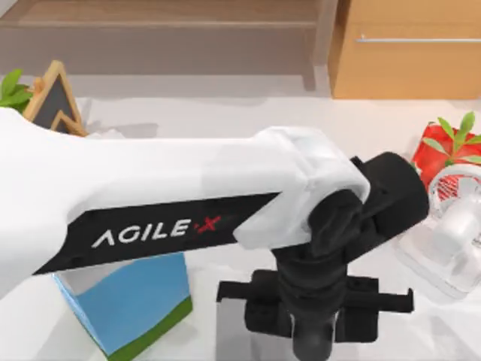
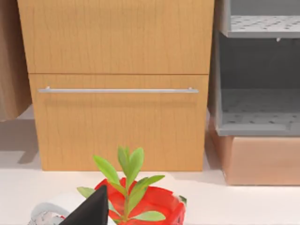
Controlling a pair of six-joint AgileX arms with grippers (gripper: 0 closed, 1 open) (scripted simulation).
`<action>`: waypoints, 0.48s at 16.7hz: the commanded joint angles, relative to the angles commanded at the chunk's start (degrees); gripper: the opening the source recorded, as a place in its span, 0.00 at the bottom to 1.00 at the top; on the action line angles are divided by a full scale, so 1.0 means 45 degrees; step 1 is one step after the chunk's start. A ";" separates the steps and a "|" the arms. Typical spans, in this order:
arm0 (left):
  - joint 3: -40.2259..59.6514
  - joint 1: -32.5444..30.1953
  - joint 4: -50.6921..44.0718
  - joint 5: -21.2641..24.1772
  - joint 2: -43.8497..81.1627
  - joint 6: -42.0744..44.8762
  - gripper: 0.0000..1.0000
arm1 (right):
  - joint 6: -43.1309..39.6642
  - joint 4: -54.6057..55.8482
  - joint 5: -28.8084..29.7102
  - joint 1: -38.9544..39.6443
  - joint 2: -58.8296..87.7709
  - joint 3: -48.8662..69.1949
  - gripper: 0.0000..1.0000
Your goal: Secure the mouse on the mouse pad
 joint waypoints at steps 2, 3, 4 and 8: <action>-0.0103 -0.0183 0.0486 0.0155 -0.0081 0.0124 0.00 | 0.0000 0.0000 0.0000 0.0000 0.0000 0.0000 1.00; -0.0155 -0.0203 0.0687 0.0182 -0.0096 0.0135 0.00 | 0.0000 0.0000 0.0000 0.0000 0.0000 0.0000 1.00; -0.0205 -0.0179 0.0849 0.0182 -0.0114 0.0114 0.00 | 0.0000 0.0000 0.0000 0.0000 0.0000 0.0000 1.00; -0.0471 0.0288 0.1075 -0.0085 0.0085 -0.0235 0.00 | 0.0000 0.0000 0.0000 0.0000 0.0000 0.0000 1.00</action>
